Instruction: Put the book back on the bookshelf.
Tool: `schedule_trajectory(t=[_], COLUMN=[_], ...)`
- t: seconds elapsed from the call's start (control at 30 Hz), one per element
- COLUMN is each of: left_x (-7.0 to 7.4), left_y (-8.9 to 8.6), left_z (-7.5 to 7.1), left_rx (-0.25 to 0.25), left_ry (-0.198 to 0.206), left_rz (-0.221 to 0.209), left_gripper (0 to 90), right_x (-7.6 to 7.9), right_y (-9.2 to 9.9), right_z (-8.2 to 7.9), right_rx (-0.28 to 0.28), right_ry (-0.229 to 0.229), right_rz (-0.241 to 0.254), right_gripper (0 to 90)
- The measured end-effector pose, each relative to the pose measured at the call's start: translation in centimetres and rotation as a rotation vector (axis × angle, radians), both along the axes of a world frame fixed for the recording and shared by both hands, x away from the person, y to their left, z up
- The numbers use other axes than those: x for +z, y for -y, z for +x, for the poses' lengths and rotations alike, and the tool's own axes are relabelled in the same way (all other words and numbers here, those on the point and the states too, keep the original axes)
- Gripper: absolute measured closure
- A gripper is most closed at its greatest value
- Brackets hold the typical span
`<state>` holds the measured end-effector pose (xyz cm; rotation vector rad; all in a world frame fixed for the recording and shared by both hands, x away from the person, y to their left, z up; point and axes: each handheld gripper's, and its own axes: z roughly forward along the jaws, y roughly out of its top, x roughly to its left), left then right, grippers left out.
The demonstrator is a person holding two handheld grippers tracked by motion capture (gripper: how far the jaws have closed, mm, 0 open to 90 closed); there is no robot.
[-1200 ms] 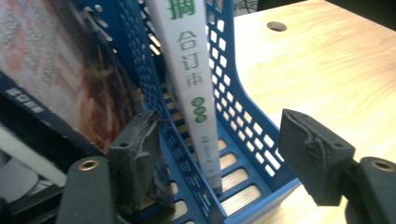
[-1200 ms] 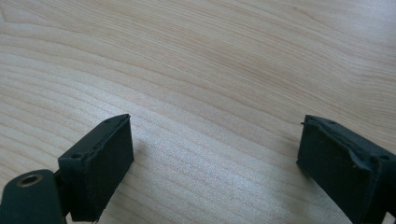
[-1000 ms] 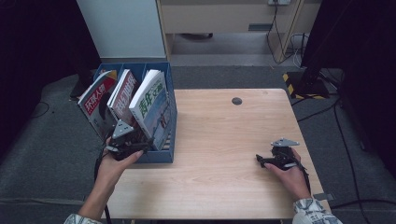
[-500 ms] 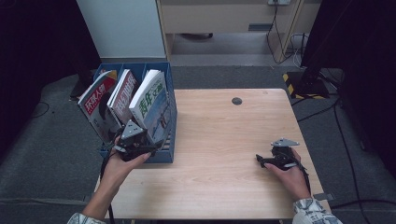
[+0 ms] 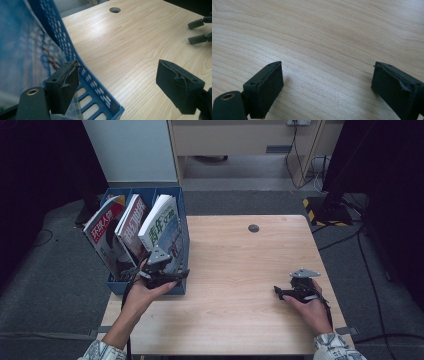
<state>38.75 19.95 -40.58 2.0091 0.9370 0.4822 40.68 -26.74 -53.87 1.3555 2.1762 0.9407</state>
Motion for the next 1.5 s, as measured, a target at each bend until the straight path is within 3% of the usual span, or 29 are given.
schedule_trajectory(t=[0.37,0.7,1.2,1.5], left_x=[-0.6,-0.6,-1.1,-2.2], left_y=[1.7,3.0,5.4,8.2], left_z=[1.4,2.0,2.9,3.6], left_rx=[-0.027,-0.038,-0.071,-0.103], left_ry=[-0.038,-0.035,-0.048,-0.060], left_rz=[0.001,-0.001,0.007,0.013], left_gripper=[12.4,6.8,6.5,6.8], right_x=[0.0,0.0,0.0,0.0], right_y=[0.0,0.0,0.0,0.0], right_z=[0.0,0.0,0.0,0.0], right_rx=[-0.007,-0.012,-0.019,-0.026], right_ry=[-0.004,-0.008,-0.009,-0.011], right_rz=[0.000,0.001,0.000,0.000], right_gripper=[9.4,8.5,7.7,7.2])
